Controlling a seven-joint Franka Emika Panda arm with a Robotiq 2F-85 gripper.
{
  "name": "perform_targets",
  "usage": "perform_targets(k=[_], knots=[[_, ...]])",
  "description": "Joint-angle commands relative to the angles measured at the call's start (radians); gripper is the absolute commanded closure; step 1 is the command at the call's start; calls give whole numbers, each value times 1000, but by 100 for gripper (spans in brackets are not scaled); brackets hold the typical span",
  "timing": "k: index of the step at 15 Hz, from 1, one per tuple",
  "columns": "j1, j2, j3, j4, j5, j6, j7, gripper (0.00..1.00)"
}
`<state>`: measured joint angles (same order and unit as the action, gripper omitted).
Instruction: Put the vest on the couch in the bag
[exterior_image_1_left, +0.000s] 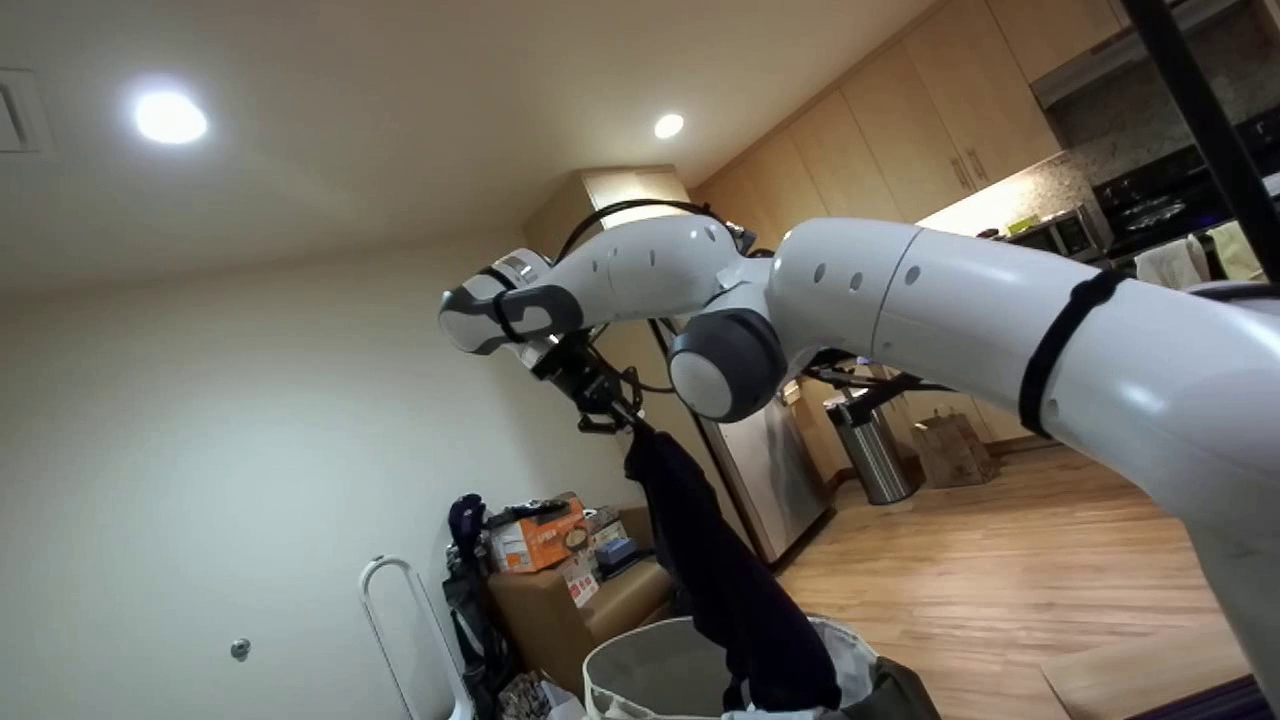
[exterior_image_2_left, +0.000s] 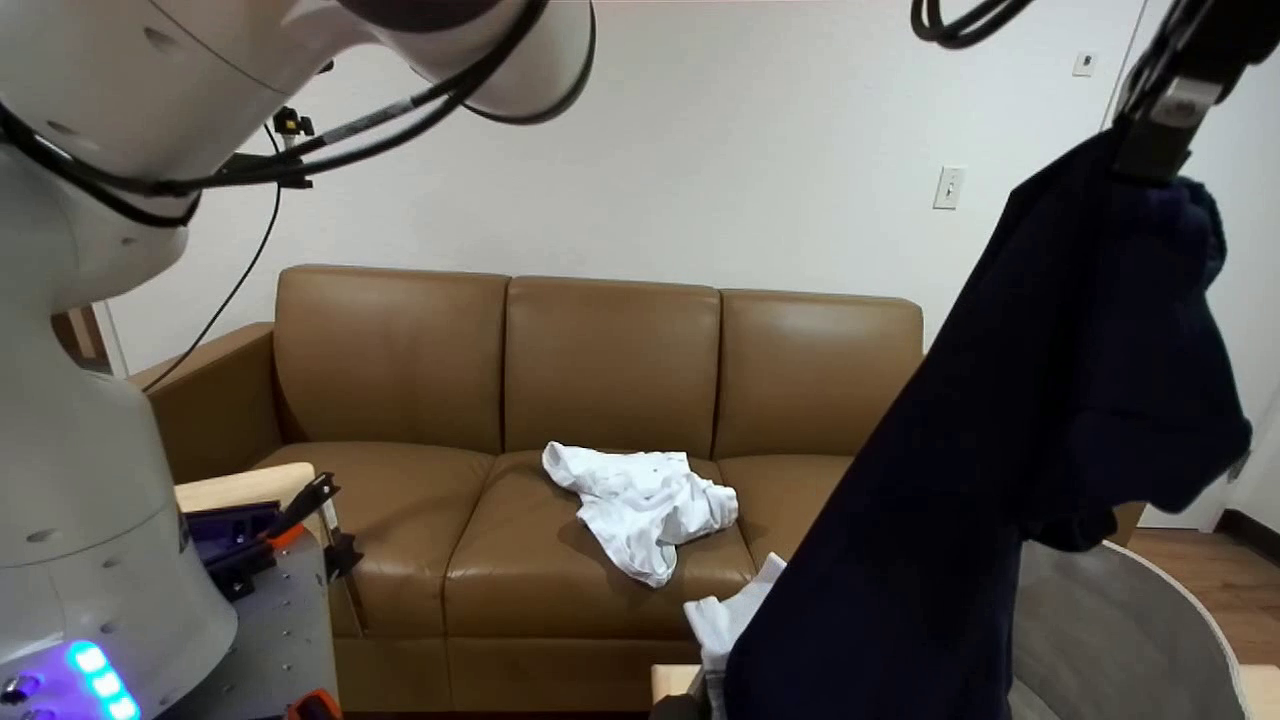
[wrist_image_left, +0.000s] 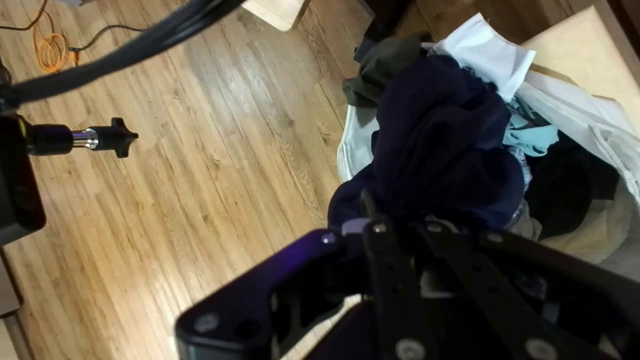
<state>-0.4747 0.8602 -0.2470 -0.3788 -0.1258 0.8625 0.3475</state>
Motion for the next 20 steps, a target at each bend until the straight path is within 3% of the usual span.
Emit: perform_targets(k=[1,8,20], knots=[[-6,63,19,46,18,-49,-2,93],[-2,84,18,40,9,18,4,94],[2,264,14,35,8,82,72,94]])
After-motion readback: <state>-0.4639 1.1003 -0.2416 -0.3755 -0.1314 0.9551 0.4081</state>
